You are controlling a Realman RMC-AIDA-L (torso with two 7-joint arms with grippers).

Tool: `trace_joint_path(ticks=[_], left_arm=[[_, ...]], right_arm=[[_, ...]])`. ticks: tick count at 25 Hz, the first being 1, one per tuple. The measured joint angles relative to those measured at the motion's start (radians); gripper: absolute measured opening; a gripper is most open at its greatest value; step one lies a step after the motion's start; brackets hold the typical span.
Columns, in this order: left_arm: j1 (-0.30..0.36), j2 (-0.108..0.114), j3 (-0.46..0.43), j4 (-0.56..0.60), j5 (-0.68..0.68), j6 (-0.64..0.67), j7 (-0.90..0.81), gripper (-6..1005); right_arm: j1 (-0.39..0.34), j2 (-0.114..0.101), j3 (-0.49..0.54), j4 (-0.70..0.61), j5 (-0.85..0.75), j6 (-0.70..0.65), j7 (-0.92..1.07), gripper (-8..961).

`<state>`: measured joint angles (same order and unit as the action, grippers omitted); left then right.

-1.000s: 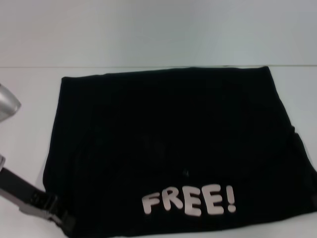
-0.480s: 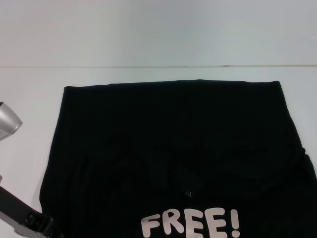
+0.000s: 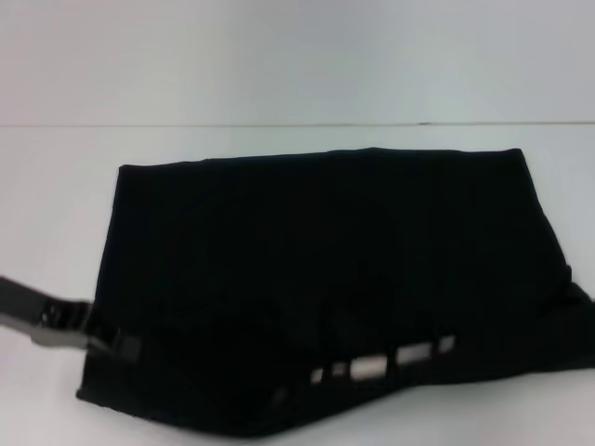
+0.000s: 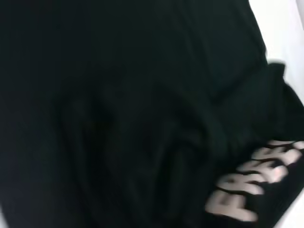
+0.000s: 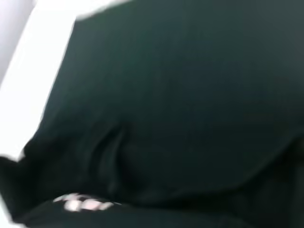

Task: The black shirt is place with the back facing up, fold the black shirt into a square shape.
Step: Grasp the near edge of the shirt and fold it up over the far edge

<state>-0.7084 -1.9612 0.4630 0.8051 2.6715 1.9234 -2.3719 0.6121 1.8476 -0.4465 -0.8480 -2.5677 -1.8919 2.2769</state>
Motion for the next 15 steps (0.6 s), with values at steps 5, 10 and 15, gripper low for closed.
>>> trace_joint_path(ticks=[5,10,15], left_arm=[[-0.019,0.008,-0.011,0.003,-0.010,-0.112,-0.067,75],[-0.062,0.027,-0.023,0.003,-0.057,-0.156,-0.111,77],[-0.127,0.045,-0.013,-0.010,-0.059,-0.262,-0.160,80]], right_arm=[[0.012,-0.020,0.054,0.003,0.007,0.123,0.031,35],[0.028,-0.028,0.107,-0.006,0.071,0.192,0.059,35],[0.048,-0.030,0.099,0.007,0.154,0.329,0.084,35]])
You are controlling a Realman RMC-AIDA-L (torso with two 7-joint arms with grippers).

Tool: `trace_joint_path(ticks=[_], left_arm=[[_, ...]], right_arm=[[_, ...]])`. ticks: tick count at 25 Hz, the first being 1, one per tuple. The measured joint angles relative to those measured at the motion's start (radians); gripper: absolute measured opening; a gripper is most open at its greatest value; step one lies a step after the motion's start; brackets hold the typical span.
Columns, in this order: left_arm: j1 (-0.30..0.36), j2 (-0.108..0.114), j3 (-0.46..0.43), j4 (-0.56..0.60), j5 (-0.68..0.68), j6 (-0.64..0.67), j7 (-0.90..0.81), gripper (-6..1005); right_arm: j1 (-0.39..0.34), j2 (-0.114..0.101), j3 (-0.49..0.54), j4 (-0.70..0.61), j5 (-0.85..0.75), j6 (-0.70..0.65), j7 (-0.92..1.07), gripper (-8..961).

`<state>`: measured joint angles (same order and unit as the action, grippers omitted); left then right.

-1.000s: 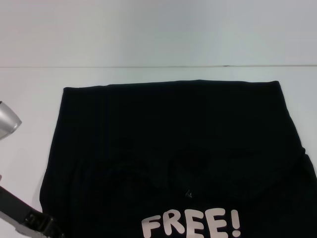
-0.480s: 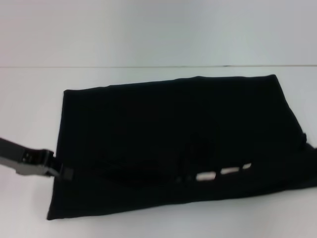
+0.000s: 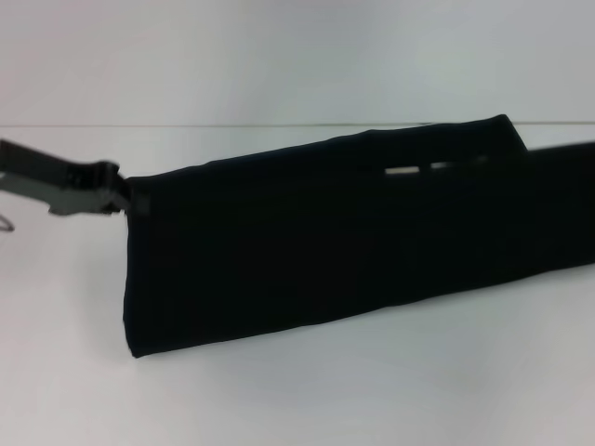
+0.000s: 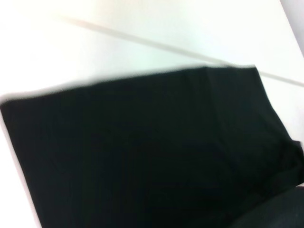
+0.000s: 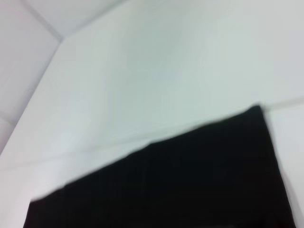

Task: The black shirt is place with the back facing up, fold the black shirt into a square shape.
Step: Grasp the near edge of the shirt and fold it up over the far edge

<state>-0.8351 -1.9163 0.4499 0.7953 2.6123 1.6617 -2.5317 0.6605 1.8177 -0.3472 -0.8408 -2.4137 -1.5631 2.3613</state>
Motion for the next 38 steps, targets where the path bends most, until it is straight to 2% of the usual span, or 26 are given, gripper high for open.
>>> trace_joint_path(ticks=[4,8,10,16,20,24,28,32,38], left_arm=[[-0.037,-0.006,0.047,-0.056,0.005,-0.155,-0.029,82],[-0.041,-0.014,0.122,-0.102,0.004,-0.266,-0.059,84],[-0.038,-0.016,0.125,-0.107,0.002,-0.282,-0.060,85],[-0.026,-0.022,0.114,-0.108,-0.002,-0.331,-0.063,89],[-0.032,-0.025,0.112,-0.089,-0.005,-0.365,-0.087,91],[-0.047,-0.026,0.122,-0.080,-0.007,-0.410,-0.110,93],[-0.062,-0.044,0.149,-0.116,0.002,-0.516,-0.124,95],[-0.062,-0.060,0.212,-0.172,0.008,-0.640,-0.158,97],[-0.051,-0.075,0.234,-0.180,0.019,-0.728,-0.186,101]], right_arm=[[0.034,0.021,-0.031,0.069,0.002,0.148,-0.012,35],[0.052,0.047,-0.072,0.124,0.005,0.266,-0.013,35],[0.057,0.054,-0.084,0.126,0.005,0.282,-0.013,35],[0.065,0.058,-0.089,0.124,0.027,0.340,-0.005,35],[0.074,0.073,-0.092,0.120,0.069,0.393,-0.010,35],[0.096,0.088,-0.115,0.142,0.096,0.519,-0.014,36],[0.131,0.103,-0.233,0.255,0.095,0.760,-0.016,36],[0.170,0.132,-0.376,0.364,0.093,1.000,-0.016,36],[0.192,0.165,-0.481,0.388,0.093,1.157,-0.025,36]])
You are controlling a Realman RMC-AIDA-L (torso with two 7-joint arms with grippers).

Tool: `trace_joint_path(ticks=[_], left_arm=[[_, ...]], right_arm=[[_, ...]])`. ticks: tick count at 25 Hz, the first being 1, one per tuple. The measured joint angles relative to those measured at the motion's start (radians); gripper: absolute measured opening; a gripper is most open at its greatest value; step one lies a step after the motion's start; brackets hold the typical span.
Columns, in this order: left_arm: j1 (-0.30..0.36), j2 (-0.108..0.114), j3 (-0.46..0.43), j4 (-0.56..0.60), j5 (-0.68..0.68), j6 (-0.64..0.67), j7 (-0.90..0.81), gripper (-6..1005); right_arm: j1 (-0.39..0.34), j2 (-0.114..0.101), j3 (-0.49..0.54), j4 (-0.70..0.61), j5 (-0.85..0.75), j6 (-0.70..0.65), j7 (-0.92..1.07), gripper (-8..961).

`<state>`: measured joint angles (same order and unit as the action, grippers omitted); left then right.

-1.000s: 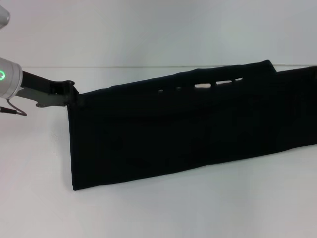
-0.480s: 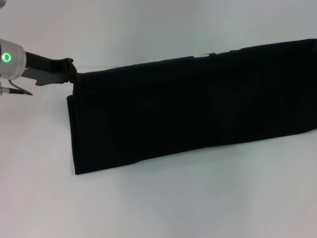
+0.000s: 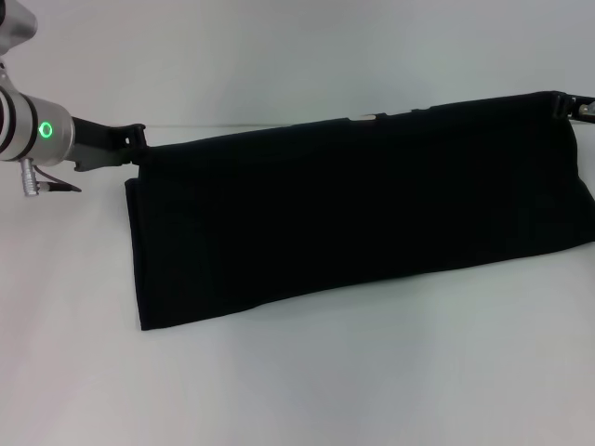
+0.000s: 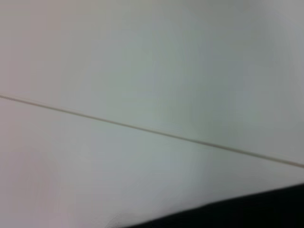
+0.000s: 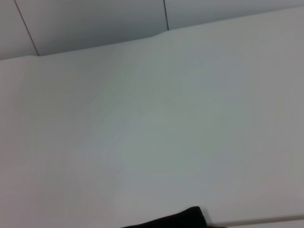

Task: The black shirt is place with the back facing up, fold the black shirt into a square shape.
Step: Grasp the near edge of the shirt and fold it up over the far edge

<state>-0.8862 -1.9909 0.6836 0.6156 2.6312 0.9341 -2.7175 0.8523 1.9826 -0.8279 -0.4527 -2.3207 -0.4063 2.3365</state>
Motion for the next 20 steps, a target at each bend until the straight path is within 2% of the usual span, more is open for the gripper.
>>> trace_joint_path(ticks=[11,20], left_arm=[[0.005,-0.004,-0.003,-0.011,0.001,-0.068,-0.018,107],[0.006,-0.009,-0.001,-0.011,0.001,-0.092,-0.026,112]], right_arm=[[0.011,0.001,-0.007,0.001,0.004,0.035,-0.002,35],[0.040,0.010,-0.037,0.032,-0.001,0.133,-0.003,35]])
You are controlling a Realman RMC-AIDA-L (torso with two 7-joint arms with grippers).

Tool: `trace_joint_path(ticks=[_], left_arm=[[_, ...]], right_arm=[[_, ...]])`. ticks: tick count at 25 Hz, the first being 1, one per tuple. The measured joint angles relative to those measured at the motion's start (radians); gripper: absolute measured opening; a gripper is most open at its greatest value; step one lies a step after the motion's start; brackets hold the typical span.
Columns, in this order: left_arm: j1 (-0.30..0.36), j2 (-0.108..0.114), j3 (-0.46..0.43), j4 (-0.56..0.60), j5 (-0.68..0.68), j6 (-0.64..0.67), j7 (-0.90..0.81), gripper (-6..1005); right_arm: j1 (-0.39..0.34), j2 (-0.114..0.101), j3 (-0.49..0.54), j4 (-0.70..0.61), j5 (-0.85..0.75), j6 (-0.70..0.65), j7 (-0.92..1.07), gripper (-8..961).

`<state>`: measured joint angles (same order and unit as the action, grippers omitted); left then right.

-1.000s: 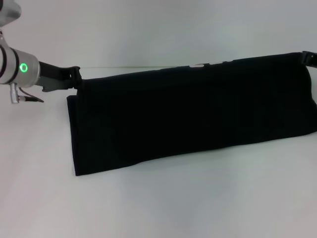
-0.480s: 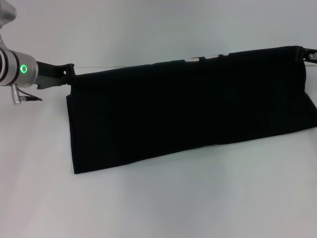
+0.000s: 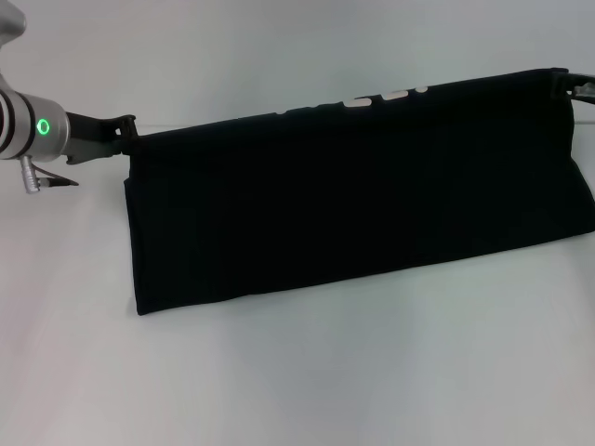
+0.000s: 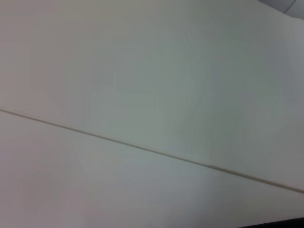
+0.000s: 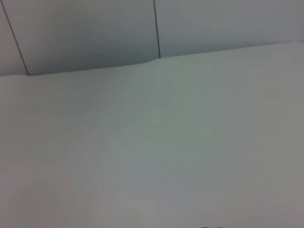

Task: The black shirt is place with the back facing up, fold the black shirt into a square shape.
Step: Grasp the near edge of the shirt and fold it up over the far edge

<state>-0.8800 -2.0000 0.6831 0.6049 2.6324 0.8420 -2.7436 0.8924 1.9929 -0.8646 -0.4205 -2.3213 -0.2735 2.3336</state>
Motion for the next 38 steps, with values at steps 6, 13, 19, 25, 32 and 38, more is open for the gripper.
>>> trace_joint_path(ticks=[6,13,19,25,32,38], left_arm=[[-0.002,-0.011,0.001,0.001,0.000,-0.018,-0.001,115],[-0.003,-0.029,0.001,0.007,0.000,-0.030,0.003,119],[-0.006,-0.037,0.001,0.012,-0.001,-0.032,0.007,122],[-0.005,-0.041,0.001,0.012,-0.012,-0.037,0.011,125],[-0.014,-0.043,-0.001,0.023,-0.029,-0.005,0.002,129],[0.050,-0.033,-0.027,0.119,-0.189,0.197,0.029,369]], right_arm=[[0.025,0.012,-0.051,0.055,0.000,0.087,-0.009,35],[0.029,0.014,-0.055,0.059,-0.001,0.122,-0.011,41],[0.032,0.014,-0.056,0.060,-0.001,0.125,-0.011,70],[0.034,0.013,-0.082,0.056,-0.001,0.135,-0.027,99],[0.046,-0.015,-0.062,0.013,0.004,0.110,-0.027,132],[-0.039,-0.035,0.107,-0.161,0.022,-0.233,-0.030,332]])
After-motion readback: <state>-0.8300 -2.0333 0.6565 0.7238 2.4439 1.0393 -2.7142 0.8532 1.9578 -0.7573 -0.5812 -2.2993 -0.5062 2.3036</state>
